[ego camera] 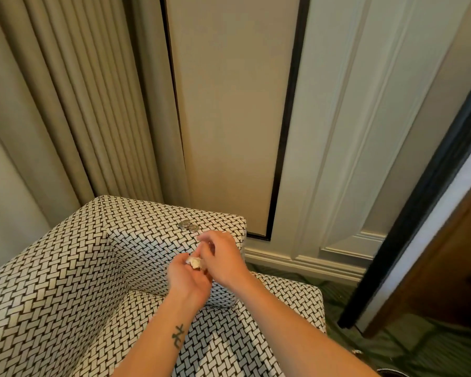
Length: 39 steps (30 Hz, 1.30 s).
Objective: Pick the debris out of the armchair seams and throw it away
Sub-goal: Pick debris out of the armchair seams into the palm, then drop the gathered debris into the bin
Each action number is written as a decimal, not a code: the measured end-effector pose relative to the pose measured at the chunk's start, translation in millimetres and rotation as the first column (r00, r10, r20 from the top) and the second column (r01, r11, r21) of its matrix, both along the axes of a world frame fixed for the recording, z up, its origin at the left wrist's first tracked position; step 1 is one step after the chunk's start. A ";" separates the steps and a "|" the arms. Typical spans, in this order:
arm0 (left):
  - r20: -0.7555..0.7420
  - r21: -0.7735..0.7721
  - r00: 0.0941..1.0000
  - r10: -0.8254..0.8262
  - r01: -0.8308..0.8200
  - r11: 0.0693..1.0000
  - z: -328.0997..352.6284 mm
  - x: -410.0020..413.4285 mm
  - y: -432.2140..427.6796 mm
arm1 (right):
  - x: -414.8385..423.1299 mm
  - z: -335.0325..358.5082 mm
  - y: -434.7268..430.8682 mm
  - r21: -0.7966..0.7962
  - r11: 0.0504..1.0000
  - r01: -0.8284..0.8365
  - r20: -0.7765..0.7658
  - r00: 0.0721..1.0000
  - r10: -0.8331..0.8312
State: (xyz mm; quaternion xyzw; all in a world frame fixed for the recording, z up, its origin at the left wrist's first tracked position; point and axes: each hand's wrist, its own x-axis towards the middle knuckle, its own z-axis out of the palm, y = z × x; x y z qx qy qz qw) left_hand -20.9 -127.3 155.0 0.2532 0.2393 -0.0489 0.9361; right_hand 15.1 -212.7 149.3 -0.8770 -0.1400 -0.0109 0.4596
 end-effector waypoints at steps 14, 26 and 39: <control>0.010 -0.008 0.968 -0.250 0.250 0.968 -19.5 -106.5 -81.6 | -149.5 -13.5 -108.5 -0.249 0.965 0.076 0.121 0.992 -0.047; 0.020 -0.035 0.900 -0.435 0.435 0.900 -46.0 -166.8 -152.8 | -222.5 -56.2 -182.3 -0.165 0.937 0.306 0.134 0.949 -0.286; -0.155 0.111 0.750 -0.643 0.660 0.743 -131.1 -146.7 -278.6 | -223.7 -140.1 -314.2 -0.182 0.835 0.520 0.001 0.849 -0.529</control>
